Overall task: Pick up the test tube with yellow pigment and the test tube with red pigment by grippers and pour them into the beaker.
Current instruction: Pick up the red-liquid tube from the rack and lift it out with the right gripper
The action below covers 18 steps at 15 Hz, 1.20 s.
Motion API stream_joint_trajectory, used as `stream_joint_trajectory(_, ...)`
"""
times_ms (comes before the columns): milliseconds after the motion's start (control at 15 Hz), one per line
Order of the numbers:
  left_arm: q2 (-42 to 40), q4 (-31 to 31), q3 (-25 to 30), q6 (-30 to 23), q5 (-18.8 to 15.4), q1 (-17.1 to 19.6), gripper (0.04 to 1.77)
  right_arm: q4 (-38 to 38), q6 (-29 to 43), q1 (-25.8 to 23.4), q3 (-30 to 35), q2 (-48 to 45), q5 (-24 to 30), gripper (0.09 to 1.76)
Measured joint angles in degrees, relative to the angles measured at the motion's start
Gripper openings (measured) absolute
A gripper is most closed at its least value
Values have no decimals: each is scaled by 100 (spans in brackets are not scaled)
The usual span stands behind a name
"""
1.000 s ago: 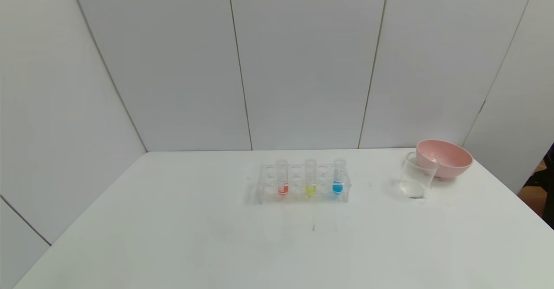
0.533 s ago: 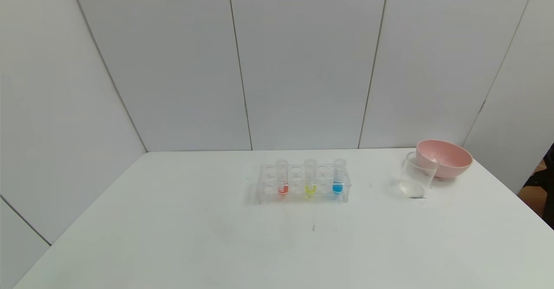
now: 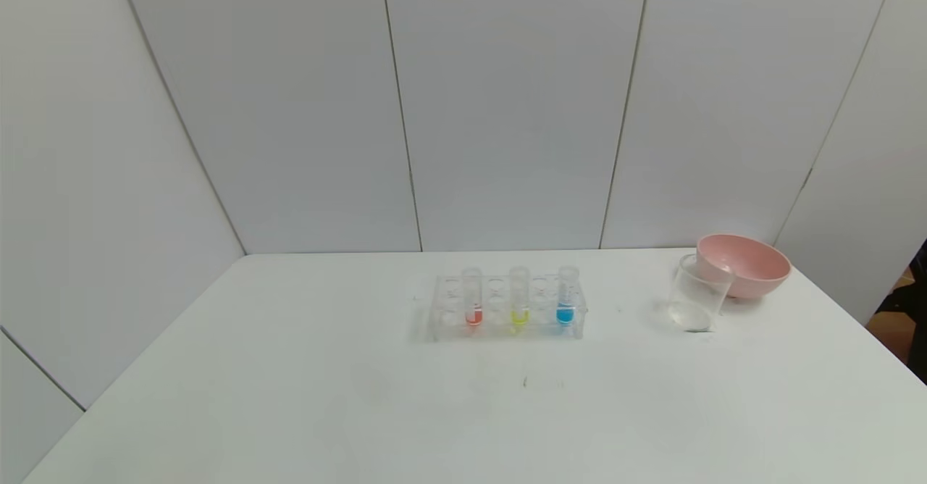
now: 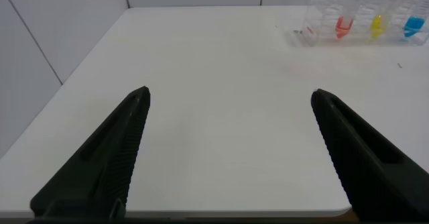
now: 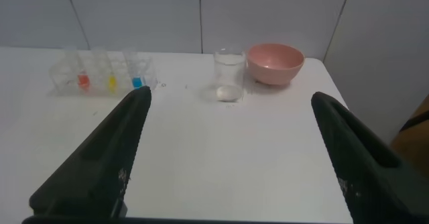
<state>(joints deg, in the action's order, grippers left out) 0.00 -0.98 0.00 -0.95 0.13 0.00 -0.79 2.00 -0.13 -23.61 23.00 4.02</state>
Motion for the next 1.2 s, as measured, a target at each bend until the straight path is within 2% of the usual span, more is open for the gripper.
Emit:
stream_joint_trajectory(200,0,2,0,0,2,0,172,-512,87,46,-367,1013,10,171)
stream_joint_trajectory(333,0,0,0,0,2,0,172,-802,238,338,-417,1497,18,171)
stream_joint_trajectory(600,0,0,0,0,0,0,172,-853,221,438,-456,2065,268,171)
stream_joint_trajectory(933,0,0,0,0,2,0,172,-837,229,583,-783,2697,265,171)
stream_joint_trajectory(1067,0,0,0,0,2,0,172,-856,229,774,-962,2994,265,171)
stream_joint_trajectory(1200,0,0,0,0,2,0,172,-864,245,1173,-1062,3245,254,171)
